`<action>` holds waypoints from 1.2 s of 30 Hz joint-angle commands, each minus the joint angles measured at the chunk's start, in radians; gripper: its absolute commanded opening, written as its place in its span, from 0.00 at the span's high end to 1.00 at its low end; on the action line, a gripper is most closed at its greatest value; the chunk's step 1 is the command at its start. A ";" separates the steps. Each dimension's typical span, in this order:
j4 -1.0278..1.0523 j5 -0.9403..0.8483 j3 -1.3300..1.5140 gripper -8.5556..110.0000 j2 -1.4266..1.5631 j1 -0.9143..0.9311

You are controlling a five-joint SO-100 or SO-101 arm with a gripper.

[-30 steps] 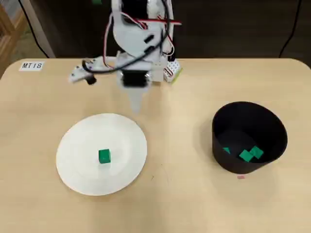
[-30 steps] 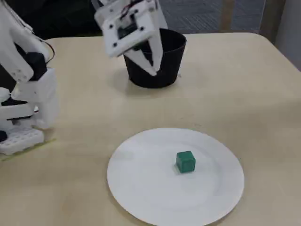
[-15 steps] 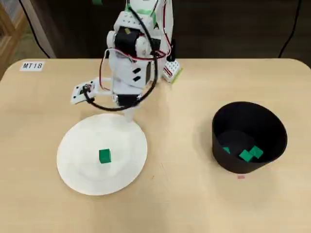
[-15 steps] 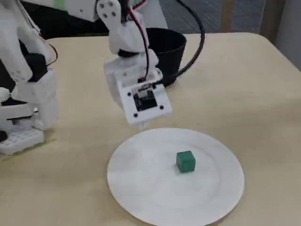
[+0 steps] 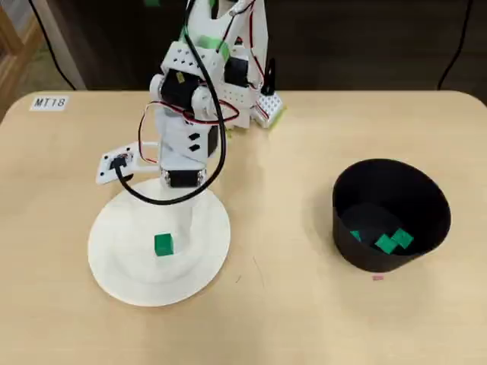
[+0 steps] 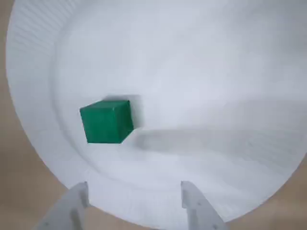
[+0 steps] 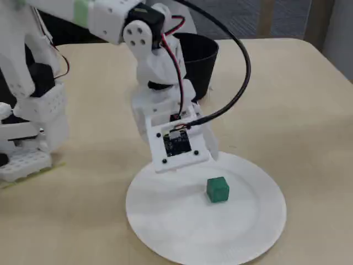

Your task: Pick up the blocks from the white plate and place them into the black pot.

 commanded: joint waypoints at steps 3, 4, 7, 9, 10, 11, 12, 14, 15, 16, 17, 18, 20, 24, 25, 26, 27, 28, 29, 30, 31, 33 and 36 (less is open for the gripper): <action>-0.009 0.026 -0.106 0.67 -0.044 0.014; -0.009 0.021 -0.126 0.67 -0.063 0.021; -0.005 0.008 -0.187 0.66 -0.121 0.031; 0.000 0.006 -0.227 0.66 -0.161 0.034; 0.000 0.006 -0.242 0.66 -0.179 0.037; 0.000 0.006 -0.253 0.66 -0.198 0.038; 0.002 0.006 -0.267 0.66 -0.215 0.041; 0.009 -0.002 -0.291 0.66 -0.239 0.046; 0.011 -0.006 -0.301 0.66 -0.249 0.046; 0.011 -0.009 -0.313 0.66 -0.258 0.046; 0.011 -0.012 -0.325 0.66 -0.268 0.044; 0.011 -0.014 -0.339 0.66 -0.282 0.044; 0.015 -0.014 -0.373 0.66 -0.313 0.044; 0.067 -0.011 -0.474 0.65 -0.390 0.046; 0.078 -0.014 -0.495 0.65 -0.405 0.046; 0.080 -0.018 -0.509 0.65 -0.414 0.044; 0.080 -0.025 -0.522 0.66 -0.422 0.044; 0.083 -0.029 -0.534 0.66 -0.431 0.044; 0.084 -0.032 -0.545 0.66 -0.442 0.044; 0.089 -0.040 -0.560 0.66 -0.454 0.044; 0.103 -0.051 -0.584 0.67 -0.472 0.044; 0.144 -0.074 -0.646 0.67 -0.515 0.043; 0.189 -0.101 -0.716 0.69 -0.574 0.038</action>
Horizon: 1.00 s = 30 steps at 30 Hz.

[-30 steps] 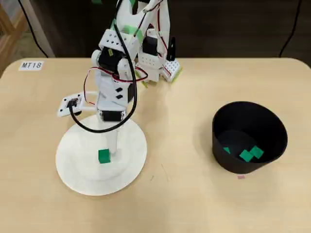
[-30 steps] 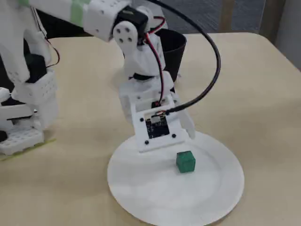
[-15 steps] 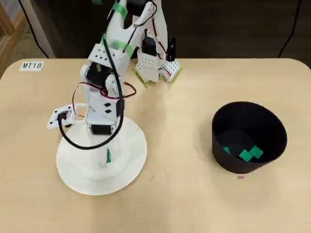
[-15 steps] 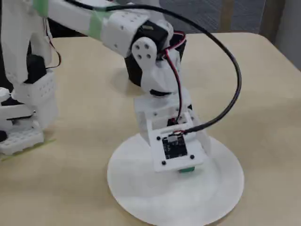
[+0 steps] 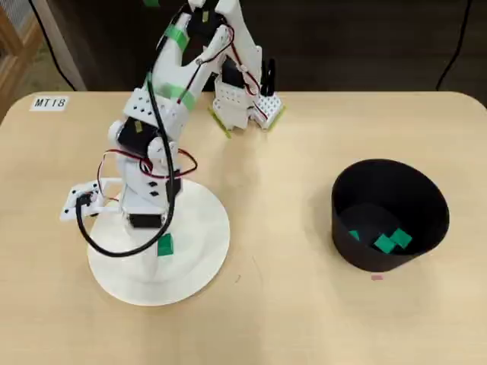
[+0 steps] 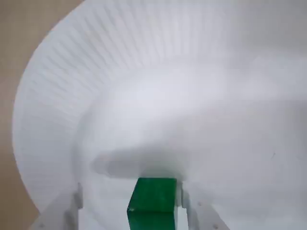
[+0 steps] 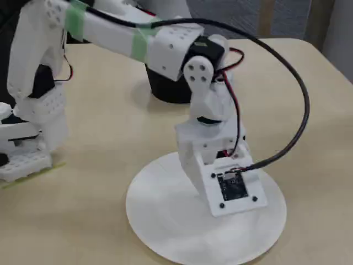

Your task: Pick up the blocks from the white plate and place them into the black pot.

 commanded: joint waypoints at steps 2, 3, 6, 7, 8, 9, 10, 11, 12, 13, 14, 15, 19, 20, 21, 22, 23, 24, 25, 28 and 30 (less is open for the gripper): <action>0.046 -0.032 -0.118 0.69 -0.032 -0.015; 0.046 -0.035 -0.123 0.69 -0.038 -0.017; 0.046 -0.038 -0.126 0.69 -0.046 -0.017; 0.046 -0.041 -0.126 0.69 -0.048 -0.017; 0.046 -0.044 -0.126 0.69 -0.049 -0.018; 0.046 -0.044 -0.126 0.70 -0.051 -0.018; 0.043 -0.044 -0.126 0.70 -0.055 -0.018; 0.040 -0.044 -0.126 0.70 -0.060 -0.018; 0.038 -0.046 -0.129 0.70 -0.066 -0.018; 0.038 -0.046 -0.135 0.70 -0.075 -0.018; 0.043 -0.046 -0.143 0.71 -0.084 -0.018; 0.049 -0.044 -0.153 0.72 -0.095 -0.017; 0.051 -0.032 -0.167 0.83 -0.120 -0.014; 0.051 -0.026 -0.172 0.87 -0.124 -0.012; 0.051 -0.020 -0.175 0.91 -0.127 -0.011; 0.051 -0.014 -0.178 0.95 -0.130 -0.011; 0.054 -0.017 -0.181 0.95 -0.132 -0.009; 0.054 -0.021 -0.183 0.95 -0.132 -0.009; 0.055 -0.021 -0.184 0.95 -0.132 -0.011; 0.063 -0.025 -0.196 0.95 -0.124 -0.015; 0.086 -0.028 -0.210 0.88 -0.115 -0.012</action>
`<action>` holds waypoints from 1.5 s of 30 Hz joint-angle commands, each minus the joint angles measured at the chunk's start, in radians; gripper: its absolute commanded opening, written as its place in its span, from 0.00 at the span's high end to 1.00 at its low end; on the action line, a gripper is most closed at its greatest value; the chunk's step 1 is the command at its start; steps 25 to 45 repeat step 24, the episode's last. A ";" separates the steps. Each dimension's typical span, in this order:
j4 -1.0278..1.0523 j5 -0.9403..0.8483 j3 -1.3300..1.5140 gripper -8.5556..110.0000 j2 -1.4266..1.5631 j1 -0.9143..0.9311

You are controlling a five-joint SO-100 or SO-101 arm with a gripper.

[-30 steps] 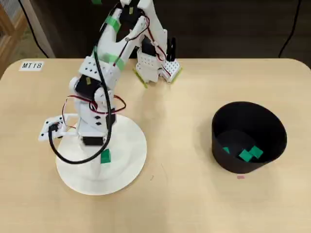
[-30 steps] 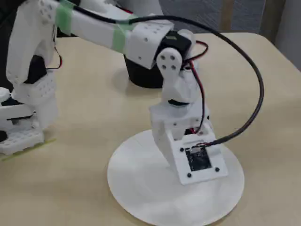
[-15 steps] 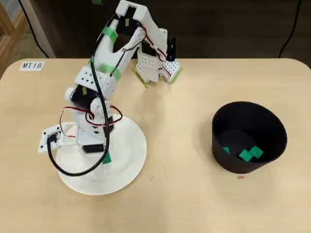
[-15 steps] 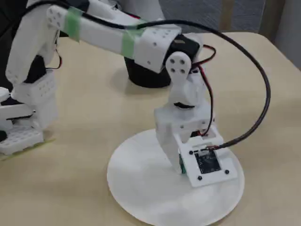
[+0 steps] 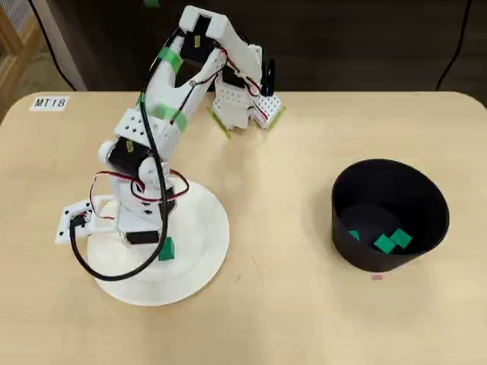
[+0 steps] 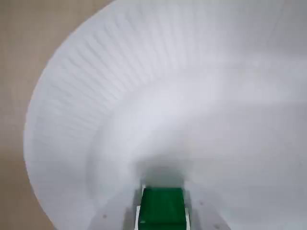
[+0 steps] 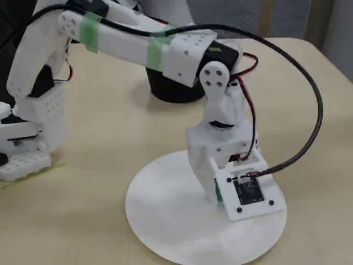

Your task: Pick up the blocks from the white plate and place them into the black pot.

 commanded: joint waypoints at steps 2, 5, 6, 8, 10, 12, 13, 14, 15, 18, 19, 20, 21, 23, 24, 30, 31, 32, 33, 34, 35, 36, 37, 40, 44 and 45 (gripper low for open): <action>0.038 -0.043 -0.035 0.72 0.035 -0.005; 0.072 -0.048 -0.037 0.67 0.041 -0.003; 0.086 -0.054 -0.037 0.67 0.043 -0.005; 0.101 -0.067 -0.037 0.66 0.043 -0.011; 0.103 -0.077 -0.037 0.67 0.038 -0.015; 0.100 -0.087 -0.037 0.69 0.031 -0.018; 0.100 -0.097 -0.037 0.70 0.029 -0.018; 0.100 -0.104 -0.037 0.71 0.026 -0.018; 0.100 -0.114 -0.037 0.72 0.025 -0.018; 0.094 -0.127 -0.049 0.76 0.012 -0.017; 0.094 -0.130 -0.060 0.78 0.005 -0.017; 0.100 -0.133 -0.071 0.80 -0.003 -0.018; 0.101 -0.138 -0.077 0.83 -0.008 -0.020; 0.101 -0.141 -0.078 0.90 -0.011 -0.023; 0.101 -0.143 -0.078 0.93 -0.014 -0.023; 0.101 -0.143 -0.078 0.93 -0.014 -0.023; 0.101 -0.143 -0.078 0.93 -0.014 -0.023; 0.101 -0.143 -0.078 0.93 -0.014 -0.023; 0.101 -0.143 -0.078 0.93 -0.014 -0.023; 0.101 -0.143 -0.078 0.93 -0.014 -0.023; 0.101 -0.143 -0.078 0.93 -0.014 -0.023; 0.101 -0.143 -0.078 0.93 -0.014 -0.023; 0.101 -0.143 -0.078 0.93 -0.014 -0.023; 0.101 -0.143 -0.078 0.93 -0.014 -0.023; 0.101 -0.143 -0.078 0.93 -0.014 -0.023; 0.101 -0.143 -0.078 0.93 -0.014 -0.023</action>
